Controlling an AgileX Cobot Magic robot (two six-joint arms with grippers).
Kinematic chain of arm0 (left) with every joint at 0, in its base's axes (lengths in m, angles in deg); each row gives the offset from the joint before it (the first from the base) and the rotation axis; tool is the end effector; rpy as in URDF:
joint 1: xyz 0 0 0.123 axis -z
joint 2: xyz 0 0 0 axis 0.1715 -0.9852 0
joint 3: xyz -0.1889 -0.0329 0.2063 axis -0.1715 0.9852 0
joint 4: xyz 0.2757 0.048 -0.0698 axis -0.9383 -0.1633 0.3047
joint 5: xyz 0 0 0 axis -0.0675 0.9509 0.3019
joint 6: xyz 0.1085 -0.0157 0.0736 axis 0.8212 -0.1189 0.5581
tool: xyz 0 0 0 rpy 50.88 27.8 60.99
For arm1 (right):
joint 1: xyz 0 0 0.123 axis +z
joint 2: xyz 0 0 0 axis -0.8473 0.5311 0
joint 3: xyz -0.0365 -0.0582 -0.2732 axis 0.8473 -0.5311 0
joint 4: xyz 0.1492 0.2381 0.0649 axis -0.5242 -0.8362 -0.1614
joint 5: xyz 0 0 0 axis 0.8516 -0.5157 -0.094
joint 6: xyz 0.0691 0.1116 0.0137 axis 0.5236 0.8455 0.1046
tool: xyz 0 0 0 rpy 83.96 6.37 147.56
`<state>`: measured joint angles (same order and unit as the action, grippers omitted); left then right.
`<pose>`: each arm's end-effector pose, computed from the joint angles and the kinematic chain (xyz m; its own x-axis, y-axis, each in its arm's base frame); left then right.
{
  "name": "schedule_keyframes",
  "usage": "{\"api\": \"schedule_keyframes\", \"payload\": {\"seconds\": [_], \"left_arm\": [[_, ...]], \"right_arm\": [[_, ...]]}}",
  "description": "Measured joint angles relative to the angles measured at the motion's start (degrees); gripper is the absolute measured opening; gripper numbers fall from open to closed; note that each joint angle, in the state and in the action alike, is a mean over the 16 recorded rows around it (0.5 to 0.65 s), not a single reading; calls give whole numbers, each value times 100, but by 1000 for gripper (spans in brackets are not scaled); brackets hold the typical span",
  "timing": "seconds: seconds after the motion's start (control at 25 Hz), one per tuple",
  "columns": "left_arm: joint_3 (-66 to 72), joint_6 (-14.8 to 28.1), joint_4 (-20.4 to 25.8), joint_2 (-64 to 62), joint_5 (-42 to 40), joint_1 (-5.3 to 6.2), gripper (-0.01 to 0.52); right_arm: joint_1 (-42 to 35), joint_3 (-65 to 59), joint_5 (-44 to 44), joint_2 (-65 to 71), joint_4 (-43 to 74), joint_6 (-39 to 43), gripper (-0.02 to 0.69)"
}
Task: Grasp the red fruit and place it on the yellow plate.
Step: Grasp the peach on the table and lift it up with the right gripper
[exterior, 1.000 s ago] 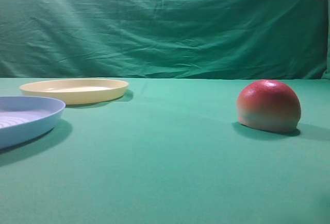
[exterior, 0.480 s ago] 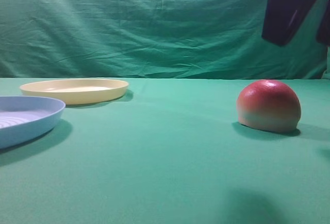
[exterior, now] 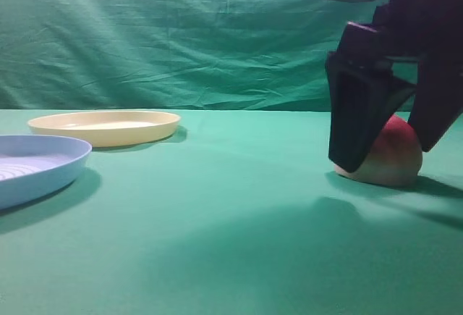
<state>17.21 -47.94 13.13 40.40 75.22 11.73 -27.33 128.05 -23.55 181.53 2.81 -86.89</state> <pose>0.1324 0.0000 0.1671 -0.2595 -0.1389 -0.9557 -0.0382 0.9903 -0.1336 0.2897 0.1745 0.0823 -0.7521 -0.5731 -0.3255 -0.6015 0.7987 -0.0164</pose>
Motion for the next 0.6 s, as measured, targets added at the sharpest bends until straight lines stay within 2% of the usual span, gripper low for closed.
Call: {"api": "schedule_keyframes", "payload": {"seconds": [0.36, 0.6], "left_arm": [[0, 0, 0, 0, 0, 0, 0], [0, 0, 0, 0, 0, 0, 0]], "right_arm": [[7, 393, -231, 166, -3, 0, 318], [19, 1276, -764, 179, -78, -7, 221]]}}
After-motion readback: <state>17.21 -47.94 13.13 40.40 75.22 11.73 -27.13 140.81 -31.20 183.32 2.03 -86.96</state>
